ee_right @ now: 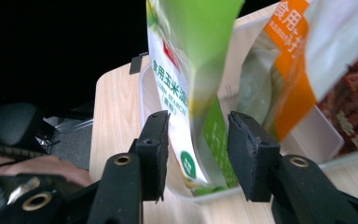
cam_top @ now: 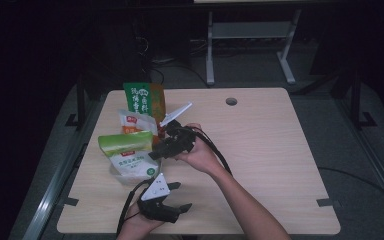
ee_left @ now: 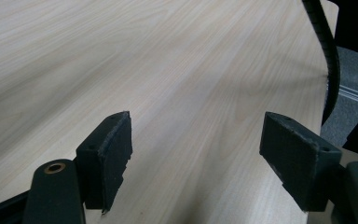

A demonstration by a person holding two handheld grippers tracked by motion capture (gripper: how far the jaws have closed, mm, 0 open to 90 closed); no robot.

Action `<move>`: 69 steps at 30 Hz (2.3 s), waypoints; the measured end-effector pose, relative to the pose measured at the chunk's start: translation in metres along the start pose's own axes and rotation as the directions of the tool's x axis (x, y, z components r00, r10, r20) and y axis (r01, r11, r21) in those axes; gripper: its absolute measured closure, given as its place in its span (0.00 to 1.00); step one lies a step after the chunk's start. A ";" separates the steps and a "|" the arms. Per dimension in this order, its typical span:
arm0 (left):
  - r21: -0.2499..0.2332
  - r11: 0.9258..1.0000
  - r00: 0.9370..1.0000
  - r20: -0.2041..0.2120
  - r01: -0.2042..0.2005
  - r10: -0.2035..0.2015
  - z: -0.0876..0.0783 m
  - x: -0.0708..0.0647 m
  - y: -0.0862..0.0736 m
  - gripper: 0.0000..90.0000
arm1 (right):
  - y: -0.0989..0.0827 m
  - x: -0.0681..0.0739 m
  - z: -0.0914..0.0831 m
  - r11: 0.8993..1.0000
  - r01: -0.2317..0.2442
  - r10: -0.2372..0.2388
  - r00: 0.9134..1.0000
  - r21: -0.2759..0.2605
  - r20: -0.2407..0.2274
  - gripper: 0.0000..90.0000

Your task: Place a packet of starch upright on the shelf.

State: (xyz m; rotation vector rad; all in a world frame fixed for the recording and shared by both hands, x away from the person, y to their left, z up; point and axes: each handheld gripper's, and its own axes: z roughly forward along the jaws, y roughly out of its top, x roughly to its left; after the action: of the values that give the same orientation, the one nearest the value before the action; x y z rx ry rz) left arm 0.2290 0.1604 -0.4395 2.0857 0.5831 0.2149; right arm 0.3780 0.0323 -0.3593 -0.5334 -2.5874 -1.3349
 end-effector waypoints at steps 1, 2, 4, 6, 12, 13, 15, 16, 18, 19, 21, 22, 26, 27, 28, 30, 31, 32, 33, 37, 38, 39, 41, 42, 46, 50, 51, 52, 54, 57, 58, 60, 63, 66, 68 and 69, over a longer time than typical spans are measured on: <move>0.000 1.000 1.000 0.001 0.000 0.000 0.000 0.000 0.000 0.27 | -0.001 0.000 -0.002 1.000 -0.006 0.006 1.000 0.002 0.004 0.63; 0.004 1.000 1.000 -0.001 -0.005 0.005 0.000 0.001 0.000 0.27 | -0.002 0.000 -0.004 1.000 -0.006 0.006 1.000 -0.003 0.006 0.62; 0.002 1.000 1.000 -0.001 -0.004 0.004 0.000 0.001 0.000 0.27 | -0.004 -0.001 -0.010 1.000 -0.003 0.003 1.000 -0.003 0.025 0.60; 0.003 1.000 1.000 -0.002 -0.008 0.008 0.001 0.002 0.001 0.27 | -0.005 -0.002 -0.015 1.000 -0.014 0.014 1.000 -0.008 0.025 0.59; -0.001 1.000 1.000 0.004 -0.006 0.006 0.003 0.004 0.001 0.27 | -0.013 -0.011 -0.031 0.999 -0.031 0.032 0.998 -0.008 0.059 0.54; 0.000 1.000 1.000 0.004 -0.007 0.007 0.003 0.004 0.001 0.27 | -0.014 -0.011 -0.034 0.999 -0.038 0.038 0.997 -0.004 0.064 0.53; 0.000 1.000 1.000 0.004 -0.005 0.005 0.003 0.004 0.002 0.27 | -0.016 -0.013 -0.038 0.999 -0.048 0.048 0.996 -0.003 0.071 0.50; 0.000 1.000 1.000 0.004 -0.005 0.005 0.003 0.004 0.002 0.27 | -0.018 -0.014 -0.041 0.999 -0.049 0.049 0.996 -0.005 0.072 0.50; -0.002 1.000 1.000 0.003 -0.006 0.006 0.002 0.004 0.002 0.27 | -0.022 -0.017 -0.045 0.998 -0.057 0.057 0.995 -0.002 0.083 0.48; -0.004 1.000 1.000 0.002 -0.008 0.008 0.002 0.004 0.002 0.27 | -0.024 -0.018 -0.047 0.998 -0.057 0.057 0.995 -0.001 0.087 0.48; -0.002 1.000 1.000 0.002 -0.010 0.010 0.002 0.004 0.002 0.27 | -0.027 -0.019 -0.051 0.998 -0.064 0.065 0.994 -0.006 0.093 0.47; -0.002 1.000 1.000 -0.001 -0.010 0.010 0.002 0.004 0.002 0.27 | -0.028 -0.020 -0.054 0.998 -0.068 0.069 0.993 -0.009 0.095 0.46; -0.007 1.000 1.000 -0.001 -0.005 0.005 0.002 0.004 0.002 0.27 | -0.034 -0.023 -0.063 0.997 -0.076 0.076 0.990 -0.004 0.122 0.45; -0.004 1.000 1.000 -0.002 -0.007 0.007 0.002 0.005 0.003 0.27 | -0.035 -0.023 -0.065 0.997 -0.079 0.079 0.990 -0.009 0.120 0.45; -0.005 1.000 1.000 -0.004 -0.008 0.008 0.002 0.005 0.003 0.27 | -0.037 -0.024 -0.068 0.997 -0.079 0.079 0.988 -0.005 0.135 0.45; -0.005 1.000 1.000 -0.005 -0.005 0.005 0.001 0.006 0.003 0.27 | -0.039 -0.026 -0.074 0.996 -0.086 0.086 0.986 -0.011 0.144 0.45; -0.004 1.000 1.000 -0.006 -0.004 0.004 0.001 0.006 0.003 0.27 | -0.042 -0.028 -0.077 0.996 -0.086 0.087 0.985 -0.015 0.151 0.45; -0.003 1.000 1.000 -0.007 -0.005 0.005 0.001 0.006 0.003 0.27 | -0.043 -0.029 -0.079 0.996 -0.084 0.086 0.984 -0.016 0.155 0.45; -0.003 1.000 1.000 -0.008 -0.010 0.010 0.001 0.007 0.003 0.27 | -0.044 -0.029 -0.082 0.995 -0.099 0.101 0.982 -0.019 0.159 0.44; -0.003 1.000 1.000 -0.007 -0.001 0.001 0.002 0.006 0.003 0.27 | -0.051 -0.033 -0.092 0.994 -0.101 0.104 0.978 -0.029 0.178 0.44; -0.001 1.000 1.000 -0.007 -0.001 0.001 0.002 0.006 0.003 0.27 | -0.051 -0.032 -0.094 0.993 -0.112 0.115 0.978 -0.029 0.177 0.44; -0.001 1.000 1.000 -0.008 -0.001 0.001 0.002 0.006 0.003 0.27 | -0.052 -0.032 -0.096 0.993 -0.114 0.117 0.976 -0.028 0.184 0.44; 0.000 1.000 1.000 -0.008 0.001 -0.001 0.002 0.006 0.003 0.27 | -0.055 -0.033 -0.100 0.992 -0.119 0.123 0.974 -0.033 0.188 0.44; -0.001 1.000 1.000 -0.009 -0.001 0.001 0.002 0.006 0.003 0.27 | -0.056 -0.032 -0.101 0.992 -0.125 0.129 0.973 -0.032 0.193 0.44; -0.003 1.000 1.000 -0.011 -0.007 0.007 0.002 0.006 0.003 0.27 | -0.061 -0.034 -0.108 0.991 -0.126 0.131 0.970 -0.036 0.206 0.43; 0.000 1.000 1.000 -0.010 -0.006 0.006 0.002 0.007 0.003 0.27 | -0.067 -0.036 -0.114 0.989 -0.142 0.147 0.965 -0.037 0.217 0.43; 0.001 1.000 1.000 -0.009 -0.005 0.005 0.002 0.007 0.003 0.27 | -0.068 -0.036 -0.115 0.989 -0.143 0.148 0.965 -0.036 0.219 0.43; 0.001 1.000 1.000 -0.010 -0.006 0.006 0.001 0.007 0.003 0.27 | -0.069 -0.036 -0.116 0.988 -0.148 0.152 0.964 -0.036 0.220 0.43; -0.001 1.000 1.000 -0.012 -0.008 0.008 0.001 0.007 0.003 0.27 | -0.071 -0.037 -0.118 0.988 -0.152 0.157 0.963 -0.040 0.220 0.43; -0.007 1.000 1.000 -0.010 -0.004 0.004 0.001 0.007 0.003 0.27 | -0.076 -0.038 -0.121 0.986 -0.161 0.166 0.960 -0.040 0.227 0.43; -0.006 1.000 1.000 -0.010 -0.005 0.005 0.001 0.008 0.003 0.27 | -0.077 -0.038 -0.122 0.986 -0.164 0.169 0.959 -0.040 0.227 0.43; -0.006 1.000 1.000 -0.010 -0.005 0.005 0.000 0.008 0.003 0.27 | -0.080 -0.039 -0.124 0.985 -0.169 0.174 0.956 -0.041 0.234 0.43; -0.010 1.000 1.000 -0.011 -0.001 0.001 0.000 0.008 0.003 0.27 | -0.084 -0.040 -0.127 0.983 -0.183 0.186 0.953 -0.035 0.240 0.42; -0.007 1.000 1.000 -0.011 -0.001 0.001 0.000 0.008 0.003 0.27 | -0.088 -0.039 -0.131 0.980 -0.194 0.197 0.949 -0.038 0.246 0.42; -0.006 1.000 1.000 -0.011 -0.002 0.002 0.000 0.008 0.004 0.27 | -0.091 -0.039 -0.132 0.979 -0.201 0.205 0.947 -0.042 0.246 0.42; -0.005 1.000 1.000 -0.011 -0.001 0.001 -0.001 0.008 0.004 0.27 | -0.092 -0.039 -0.134 0.979 -0.202 0.206 0.946 -0.042 0.250 0.42</move>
State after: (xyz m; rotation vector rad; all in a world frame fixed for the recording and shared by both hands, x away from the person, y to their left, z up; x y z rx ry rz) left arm 0.2370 0.1630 -0.4367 2.0807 0.5877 0.2282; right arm 0.3771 -0.1346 -0.3635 -1.0057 -2.6256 -1.2931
